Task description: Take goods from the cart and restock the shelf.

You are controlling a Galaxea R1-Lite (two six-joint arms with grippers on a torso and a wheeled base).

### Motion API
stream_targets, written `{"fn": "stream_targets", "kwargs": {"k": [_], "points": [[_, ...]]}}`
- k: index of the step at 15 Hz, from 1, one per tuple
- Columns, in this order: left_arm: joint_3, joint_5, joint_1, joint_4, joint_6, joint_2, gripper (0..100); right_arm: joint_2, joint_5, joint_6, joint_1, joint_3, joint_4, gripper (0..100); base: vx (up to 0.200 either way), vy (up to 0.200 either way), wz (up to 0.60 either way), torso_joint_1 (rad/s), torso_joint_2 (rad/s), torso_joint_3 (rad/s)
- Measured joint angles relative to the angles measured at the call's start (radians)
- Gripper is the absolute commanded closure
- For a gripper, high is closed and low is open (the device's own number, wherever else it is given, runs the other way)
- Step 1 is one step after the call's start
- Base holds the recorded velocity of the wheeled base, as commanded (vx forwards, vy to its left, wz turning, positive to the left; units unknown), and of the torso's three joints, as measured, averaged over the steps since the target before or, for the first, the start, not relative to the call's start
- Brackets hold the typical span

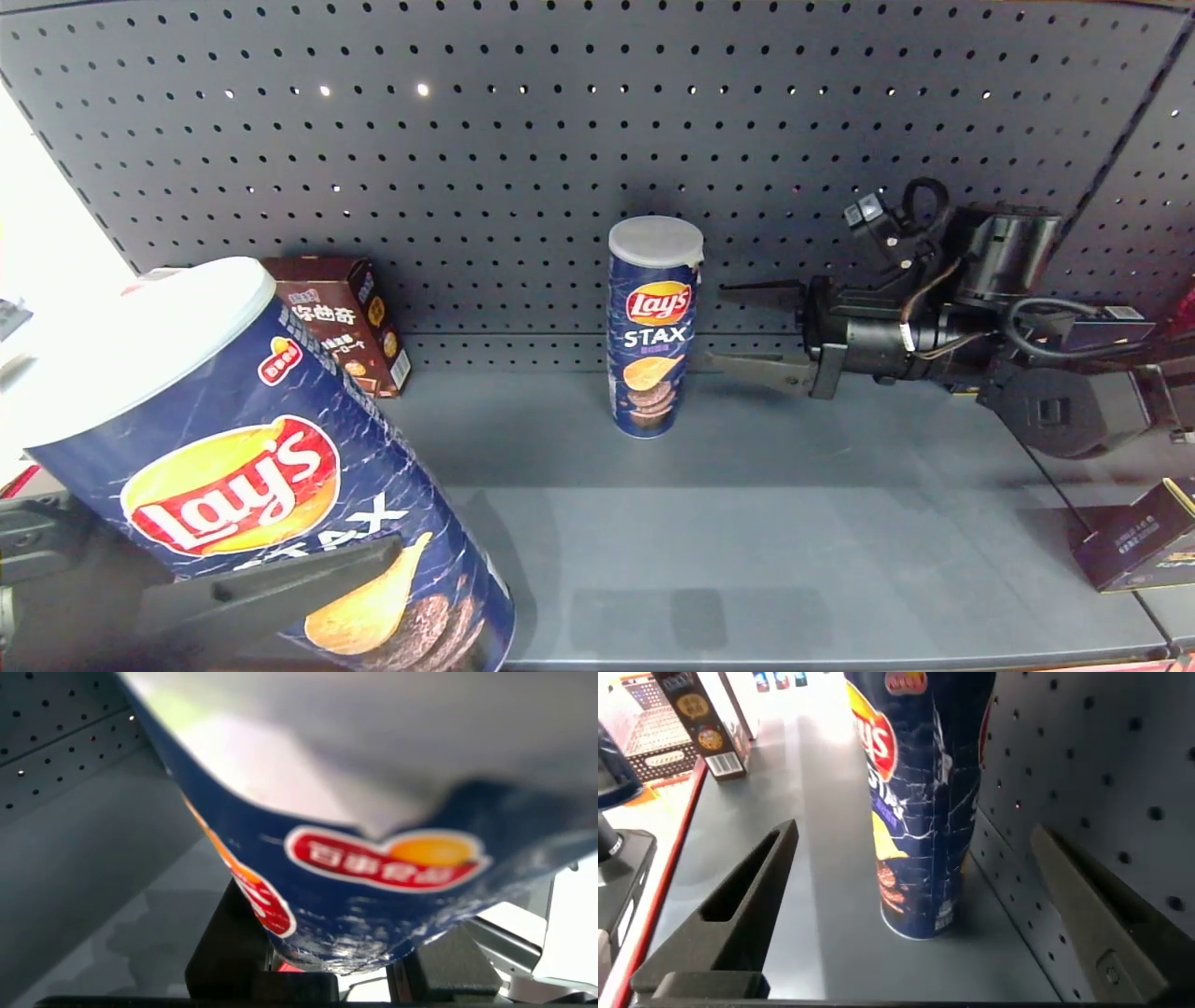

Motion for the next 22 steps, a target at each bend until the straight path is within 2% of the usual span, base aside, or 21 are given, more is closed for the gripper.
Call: {"fn": "stream_targets", "kwargs": {"k": [6, 10, 22], "points": [[0.001, 0.0, 0.001, -0.001, 0.0, 0.003, 100, 0.103, -0.002, -0.001, 0.044, -0.079, -0.002, 0, 0.0, 0.0, 0.0, 0.0, 0.0, 0.0], [0.0, -0.001, 0.001, -0.006, -0.026, 0.002, 100, 0.166, -0.004, -0.001, 0.064, -0.123, -0.012, 0, 0.0, 0.0, 0.0, 0.0, 0.0, 0.0], [0.005, -0.001, 0.001, -0.005, -0.027, 0.0, 100, 0.266, -0.016, 0.001, 0.109, -0.211, -0.013, 0, 0.0, 0.0, 0.0, 0.0, 0.0, 0.0]]}}
